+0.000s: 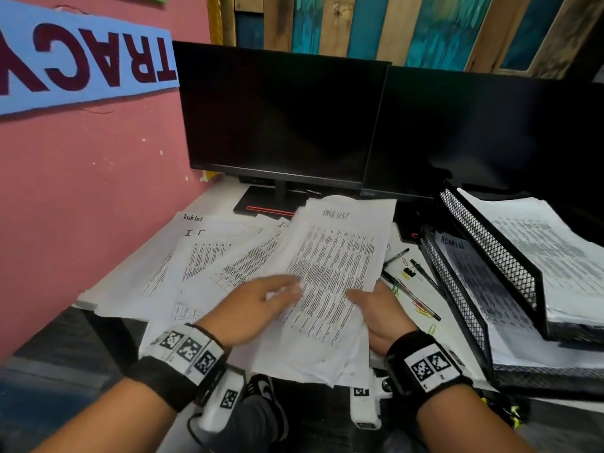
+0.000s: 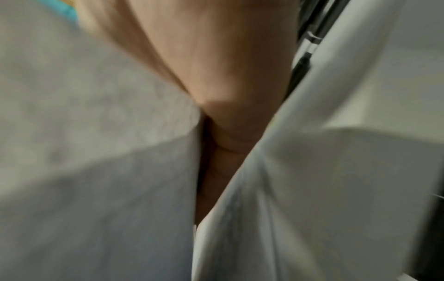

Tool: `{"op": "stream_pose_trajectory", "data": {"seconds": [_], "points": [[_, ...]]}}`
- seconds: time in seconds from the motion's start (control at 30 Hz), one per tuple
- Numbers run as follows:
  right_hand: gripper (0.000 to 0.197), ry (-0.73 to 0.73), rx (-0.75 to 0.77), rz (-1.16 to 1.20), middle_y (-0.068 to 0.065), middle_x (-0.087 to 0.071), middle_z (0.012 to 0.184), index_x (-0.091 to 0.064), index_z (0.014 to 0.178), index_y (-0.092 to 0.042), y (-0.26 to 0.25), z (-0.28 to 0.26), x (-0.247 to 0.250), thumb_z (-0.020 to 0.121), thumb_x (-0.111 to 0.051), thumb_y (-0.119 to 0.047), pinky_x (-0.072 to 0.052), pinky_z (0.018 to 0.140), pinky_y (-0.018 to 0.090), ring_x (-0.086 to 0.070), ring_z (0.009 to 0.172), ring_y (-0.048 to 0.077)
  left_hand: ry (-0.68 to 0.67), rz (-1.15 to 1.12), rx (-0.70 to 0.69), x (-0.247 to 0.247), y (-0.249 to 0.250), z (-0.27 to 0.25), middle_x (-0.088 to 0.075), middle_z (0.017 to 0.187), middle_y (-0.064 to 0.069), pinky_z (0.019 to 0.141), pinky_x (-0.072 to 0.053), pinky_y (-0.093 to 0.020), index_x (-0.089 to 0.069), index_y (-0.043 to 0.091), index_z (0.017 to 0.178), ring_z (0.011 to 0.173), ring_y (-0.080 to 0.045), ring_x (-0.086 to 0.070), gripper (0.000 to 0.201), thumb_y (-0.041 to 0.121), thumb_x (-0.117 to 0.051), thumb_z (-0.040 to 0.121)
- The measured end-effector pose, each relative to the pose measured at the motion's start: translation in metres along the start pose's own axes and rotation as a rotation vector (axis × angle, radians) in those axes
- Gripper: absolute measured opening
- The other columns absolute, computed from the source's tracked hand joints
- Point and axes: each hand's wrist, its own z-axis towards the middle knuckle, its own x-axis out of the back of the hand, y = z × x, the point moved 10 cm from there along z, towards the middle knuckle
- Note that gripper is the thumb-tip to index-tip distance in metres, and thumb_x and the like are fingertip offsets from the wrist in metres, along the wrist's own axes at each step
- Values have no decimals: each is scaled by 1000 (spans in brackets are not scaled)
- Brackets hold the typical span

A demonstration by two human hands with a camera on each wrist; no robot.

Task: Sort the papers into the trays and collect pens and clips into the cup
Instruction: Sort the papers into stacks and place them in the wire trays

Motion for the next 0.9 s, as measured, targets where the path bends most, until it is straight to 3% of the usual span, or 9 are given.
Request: {"op": "stream_pose_trajectory", "data": {"seconds": [0.07,0.17,0.23,0.33,0.43,0.53,0.7,0.8,0.9], "points": [[35,-36,73,-25,15,-75,127,-66,132,-11,-29,-10,-4,101,-59,4,-54,102,62,-73,115,37,141,17,50,31,-3,0,-47,153,18,121,-37,-42,-41,43,155,140,-8,-46,62,58,-60,98],[37,-129,213,-65,12,-75,129,-65,131,-12,-83,-35,-16,101,-56,8,-52,106,60,-72,119,33,310,-151,84,68,-4,-1,-57,143,19,116,-43,-44,-32,33,160,132,-12,-56,77,30,-74,95],[36,-152,299,-112,9,-76,128,-68,125,-17,-114,-50,-25,102,-55,8,-52,107,59,-72,119,30,364,-338,50,82,0,2,-69,127,18,112,-49,-44,-47,27,151,118,-9,-68,64,19,-76,94],[31,-93,439,-222,1,-77,126,-69,122,-28,-151,-67,-38,104,-57,-5,-52,108,58,-72,119,24,445,-472,-94,98,24,2,-77,122,8,107,-55,-45,-65,18,133,113,-11,-73,35,8,-66,100],[29,44,608,-311,-10,-75,122,-65,122,-35,-185,-86,-45,106,-56,-12,-53,108,48,-69,119,13,559,-473,-255,114,56,-8,-79,114,14,99,-57,-34,-70,31,117,111,-8,-73,28,9,-62,103],[31,147,716,-272,-15,-72,119,-61,126,-32,-204,-96,-42,103,-62,-11,-55,104,38,-68,114,4,608,-458,-346,123,71,-16,-78,115,18,99,-55,-32,-67,37,115,114,-7,-71,28,12,-62,103],[44,226,691,-220,-9,-71,125,-54,134,-26,-178,-87,-28,97,-70,-10,-55,107,44,-68,118,7,500,-501,-315,112,57,-13,-72,132,8,106,-52,-47,-57,40,131,124,-15,-68,39,36,-63,93],[40,179,622,-171,-7,-72,125,-51,134,-25,-152,-77,-29,101,-65,-7,-55,108,45,-70,116,7,431,-513,-283,99,50,-8,-70,135,10,106,-51,-44,-54,35,140,126,-12,-67,45,42,-58,96],[42,154,582,-191,-13,-70,127,-51,137,-26,-136,-68,-32,102,-61,-5,-52,110,41,-67,118,4,432,-561,-249,93,41,-2,-72,133,10,109,-49,-43,-61,32,138,127,-12,-66,44,45,-59,96]]}}
